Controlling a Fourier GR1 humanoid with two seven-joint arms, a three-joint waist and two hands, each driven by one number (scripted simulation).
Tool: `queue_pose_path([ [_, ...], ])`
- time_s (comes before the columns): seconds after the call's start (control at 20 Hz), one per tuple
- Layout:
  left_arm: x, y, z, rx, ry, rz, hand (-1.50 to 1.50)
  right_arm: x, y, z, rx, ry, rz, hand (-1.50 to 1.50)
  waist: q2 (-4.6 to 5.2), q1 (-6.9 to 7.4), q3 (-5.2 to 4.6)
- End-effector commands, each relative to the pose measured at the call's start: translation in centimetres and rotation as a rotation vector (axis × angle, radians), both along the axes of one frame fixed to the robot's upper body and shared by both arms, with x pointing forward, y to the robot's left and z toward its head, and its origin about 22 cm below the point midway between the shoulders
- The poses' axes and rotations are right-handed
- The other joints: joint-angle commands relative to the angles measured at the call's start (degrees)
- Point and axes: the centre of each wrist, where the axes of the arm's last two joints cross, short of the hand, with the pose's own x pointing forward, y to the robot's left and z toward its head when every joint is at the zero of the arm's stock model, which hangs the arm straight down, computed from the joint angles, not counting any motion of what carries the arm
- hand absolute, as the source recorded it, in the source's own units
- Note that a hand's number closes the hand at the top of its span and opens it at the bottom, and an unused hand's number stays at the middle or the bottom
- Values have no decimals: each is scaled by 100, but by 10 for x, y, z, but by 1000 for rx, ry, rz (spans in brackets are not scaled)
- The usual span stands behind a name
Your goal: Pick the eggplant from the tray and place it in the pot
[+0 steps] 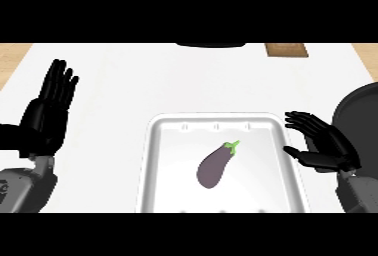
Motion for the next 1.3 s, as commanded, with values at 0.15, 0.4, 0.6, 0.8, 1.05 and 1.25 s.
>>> queue_pose_path([
  [0.15,-1,2,-7,-31,-12,-8,0,-11,-29,4,-61,-1,151,-150,27,-70,103],
  [0.4,6,-19,-9,-16,-5,-25,0,22,-28,59,-233,50,322,-150,20,-81,100],
  [0.6,10,-1,-10,-18,0,-4,0,47,21,70,-314,91,451,-150,30,-35,98],
  [0.8,24,-17,-7,-24,-16,0,0,67,45,79,-332,127,489,-150,40,-50,102],
  [1.05,5,-3,-13,-20,11,-22,0,59,80,91,-354,215,562,-150,18,-62,99],
  [1.25,13,12,6,-19,-17,-10,0,51,81,79,-379,275,581,-150,23,-71,102],
])
